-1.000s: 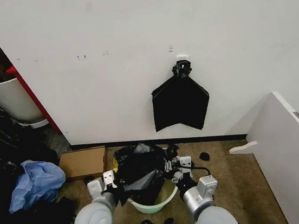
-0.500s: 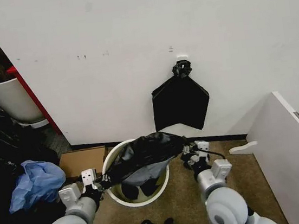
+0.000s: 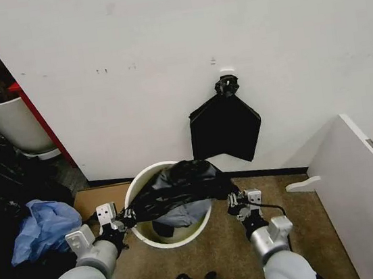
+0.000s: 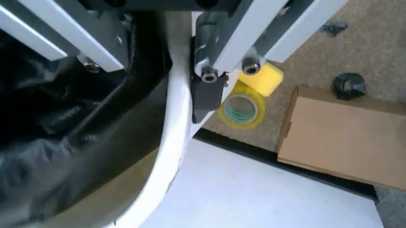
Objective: Place the garbage bag over the trash bin.
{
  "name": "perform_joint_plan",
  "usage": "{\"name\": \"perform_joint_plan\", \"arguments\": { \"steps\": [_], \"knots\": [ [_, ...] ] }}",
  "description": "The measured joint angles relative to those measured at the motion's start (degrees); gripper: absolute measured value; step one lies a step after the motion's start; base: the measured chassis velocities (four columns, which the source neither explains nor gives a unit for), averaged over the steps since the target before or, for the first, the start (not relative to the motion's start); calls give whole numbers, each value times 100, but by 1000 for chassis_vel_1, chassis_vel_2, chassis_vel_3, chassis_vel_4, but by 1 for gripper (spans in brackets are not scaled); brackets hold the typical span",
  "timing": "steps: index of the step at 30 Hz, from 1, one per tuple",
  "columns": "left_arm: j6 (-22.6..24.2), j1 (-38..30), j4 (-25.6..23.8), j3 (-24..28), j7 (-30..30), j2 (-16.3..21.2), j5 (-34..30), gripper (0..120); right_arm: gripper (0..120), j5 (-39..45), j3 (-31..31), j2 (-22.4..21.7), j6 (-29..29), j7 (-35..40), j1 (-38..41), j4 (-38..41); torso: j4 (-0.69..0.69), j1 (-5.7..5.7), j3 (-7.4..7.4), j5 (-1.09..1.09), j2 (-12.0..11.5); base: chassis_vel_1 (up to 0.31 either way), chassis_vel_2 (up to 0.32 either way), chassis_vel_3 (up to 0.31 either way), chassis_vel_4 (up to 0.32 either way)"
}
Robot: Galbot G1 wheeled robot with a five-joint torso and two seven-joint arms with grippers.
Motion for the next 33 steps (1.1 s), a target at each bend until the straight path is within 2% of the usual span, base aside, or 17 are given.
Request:
{"name": "perform_joint_plan", "arguments": {
  "steps": [1,3,7,9,14,15,18,20,25,26,29,30,31,33],
  "knots": [
    [0,0,0,0,0,0,0,5,30,0,0,0,0,0,0,0,0,0,0,0,0,0,0,0,0],
    [-11,-102,136,9,0,42,1,5,39,-672,24,-119,333,-192,-59,-118,0,0,0,1,0,0,0,0,0],
    [-34,-180,231,-23,-1,146,30,5,57,-1429,85,-318,781,-303,55,-356,2,0,0,3,0,0,0,0,0],
    [-35,-197,241,-24,-2,169,34,5,59,-1528,112,-348,841,-310,60,-381,2,0,0,2,0,0,0,0,0],
    [-136,-249,332,30,60,417,236,5,81,-1940,384,-416,1262,-323,119,-448,0,0,0,0,0,0,0,0,0],
    [-136,-249,332,30,60,417,236,5,81,-1940,384,-416,1262,-323,119,-448,0,0,0,0,0,0,0,0,0],
    [-371,-177,376,106,228,528,521,5,93,-2107,438,-394,1505,-430,211,-448,1,0,0,1,0,0,0,0,0],
    [-676,-103,406,275,440,650,870,5,98,-2370,386,-479,1708,-765,320,-424,1,0,0,1,0,0,0,0,0],
    [-840,-83,431,368,543,688,1062,5,100,-2481,339,-561,1752,-982,384,-411,1,0,0,1,0,0,0,0,0],
    [-1099,-73,506,458,735,714,1331,5,99,-2623,316,-647,1804,-1221,460,-417,0,0,0,1,0,0,0,0,0],
    [-1365,-67,612,528,982,722,1608,5,97,-2859,336,-710,1942,-1486,563,-481,1,0,0,1,0,0,0,0,0],
    [-1644,-50,741,605,1244,722,1898,5,86,-3320,436,-722,2083,-1670,679,-610,1,0,1,1,0,0,0,0,0],
    [-1680,-46,761,615,1286,721,1947,5,85,-3429,467,-717,2099,-1681,698,-638,1,0,1,0,0,0,0,0,0],
    [-1808,-27,826,648,1439,710,2117,5,71,-3790,559,-673,2120,-1663,747,-716,0,0,1,1,0,0,0,0,0]
  ]
}}
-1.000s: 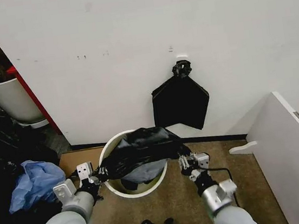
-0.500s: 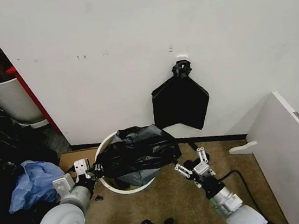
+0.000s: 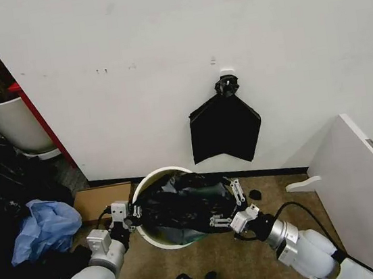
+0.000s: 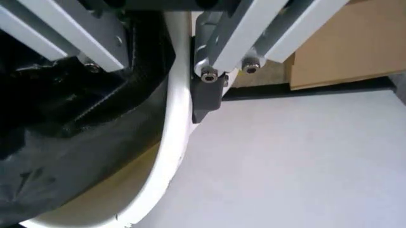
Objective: Place the garbage bag over the trash bin.
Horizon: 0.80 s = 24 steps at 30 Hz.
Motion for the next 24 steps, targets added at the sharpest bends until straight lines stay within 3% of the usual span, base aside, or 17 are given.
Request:
{"name": "perform_joint_plan", "arguments": {
  "steps": [2,4,6,10,13,19,24],
  "knots": [
    [-41,7,19,18,52,-8,63,5,70,-175,27,30,-12,72,16,-27,0,0,0,0,0,0,0,0,0],
    [-75,11,28,96,134,-34,179,5,58,-1286,314,183,-133,449,74,-103,0,0,0,1,0,0,0,0,0],
    [-60,-6,23,123,131,-40,183,5,49,-1616,550,196,-128,228,51,-75,0,0,0,0,0,0,0,0,0],
    [45,-11,-5,101,87,-18,139,5,34,-1458,737,176,45,-667,-44,10,0,0,0,0,0,0,0,0,0],
    [53,-5,-2,81,71,-2,131,5,27,-1259,722,140,52,-847,-105,60,0,0,0,0,0,0,0,0,0],
    [59,7,6,59,58,11,106,5,47,-876,590,60,-151,-1043,-189,148,0,0,0,0,0,0,0,0,0],
    [61,80,-75,68,56,-16,103,5,68,-1594,778,253,-105,-1099,-59,54,0,0,0,1,0,0,0,0,0]
  ]
}}
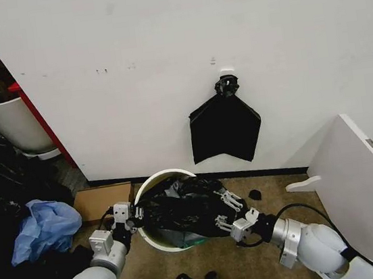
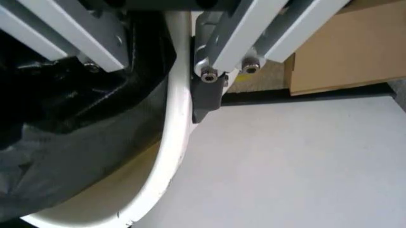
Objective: Place the garbage bag over the trash bin.
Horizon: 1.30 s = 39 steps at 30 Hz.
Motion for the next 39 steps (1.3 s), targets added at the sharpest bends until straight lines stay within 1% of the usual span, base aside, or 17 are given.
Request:
{"name": "perform_joint_plan", "arguments": {
  "steps": [3,4,6,7,9,10,11,15,16,18,20,23,32,34,36,37,39],
  "knots": [
    [1,10,-24,1,0,-4,-9,5,73,-237,120,76,90,-37,41,-23,0,0,0,0,0,0,0,0,0],
    [2,18,-48,1,-6,-10,-39,5,70,-394,205,128,145,-74,61,-35,0,0,0,-1,0,0,0,0,0],
    [5,25,-80,1,-14,-20,-81,5,58,-492,229,160,137,-2,51,-41,-1,0,0,-1,0,0,0,0,0],
    [6,26,-83,1,-14,-22,-86,5,57,-505,229,165,130,33,46,-42,-1,0,0,-1,0,0,0,0,0],
    [7,28,-87,1,-19,-32,-89,5,48,-527,229,179,131,97,40,-46,0,0,0,-1,0,0,0,0,0],
    [7,28,-87,1,-19,-32,-89,5,48,-527,229,179,131,97,40,-46,0,0,0,-1,0,0,0,0,0],
    [8,27,-87,2,-26,-39,-90,5,43,-522,229,182,145,108,36,-48,0,0,0,-1,0,0,0,0,0],
    [9,27,-87,7,-29,-49,-88,5,28,-178,171,164,218,128,30,-84,-1,0,0,-1,0,0,0,0,0],
    [10,29,-83,7,-30,-50,-83,5,22,43,128,148,220,145,27,-105,0,0,0,0,0,0,0,0,0],
    [12,31,-80,7,-31,-50,-81,5,19,149,110,140,220,152,26,-118,0,0,0,-1,0,0,0,0,0],
    [21,41,-80,7,-32,-49,-82,5,8,290,100,125,219,153,34,-158,0,0,0,-1,0,0,0,0,0],
    [38,49,-97,12,-33,-53,-92,5,0,314,125,121,249,133,65,-223,0,0,0,0,0,0,0,0,0],
    [71,50,-124,9,-48,-53,-111,5,0,337,328,72,524,-264,76,-249,0,0,0,0,0,0,0,0,0],
    [71,56,-113,5,-48,-52,-111,5,7,337,402,43,530,-401,30,-173,0,0,0,0,0,0,0,0,0],
    [72,57,-107,5,-49,-52,-111,5,8,337,408,32,507,-421,13,-145,-1,0,0,0,0,0,0,0,0],
    [73,56,-89,5,-51,-56,-111,5,15,337,409,14,436,-445,-21,-82,-1,0,0,-1,0,0,0,0,0],
    [74,53,-75,5,-53,-59,-110,5,23,319,410,8,342,-474,-32,-24,0,0,0,-1,0,0,0,0,0]
  ]
}}
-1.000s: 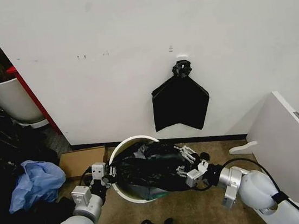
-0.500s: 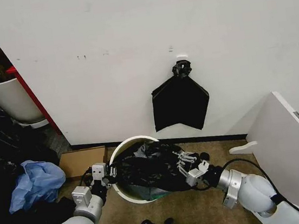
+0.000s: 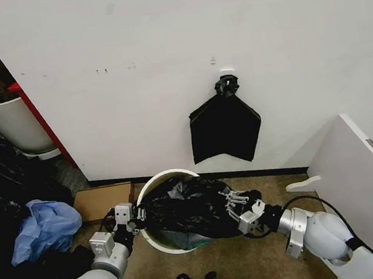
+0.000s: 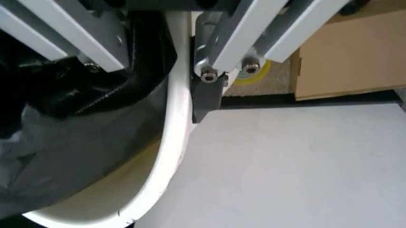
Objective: Place the garbage bag over the trash bin.
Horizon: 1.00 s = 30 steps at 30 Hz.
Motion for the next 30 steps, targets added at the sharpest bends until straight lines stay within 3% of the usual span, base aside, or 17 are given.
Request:
{"name": "perform_joint_plan", "arguments": {
  "steps": [8,23,26,28,29,30],
  "knots": [
    [0,12,-12,22,-18,-27,-28,5,51,-273,6,75,-72,-132,88,-70,0,0,0,0,0,0,0,0,0],
    [34,82,-158,8,-107,20,-126,5,1,-311,-2,143,29,-222,123,-143,0,0,0,0,0,0,0,0,0],
    [46,80,-163,6,-127,28,-135,5,0,-165,-14,142,72,-223,125,-164,0,0,0,0,0,0,0,0,0],
    [42,88,-162,5,-120,42,-111,5,0,167,-56,115,83,-293,146,-192,0,0,0,0,0,0,0,0,0],
    [-8,121,-161,8,-81,59,-68,5,0,848,-112,52,30,-582,172,-207,0,0,0,0,0,0,0,0,0],
    [-8,121,-161,8,-81,59,-68,5,0,848,-112,52,30,-582,172,-207,0,0,0,0,0,0,0,0,0]
  ]
}}
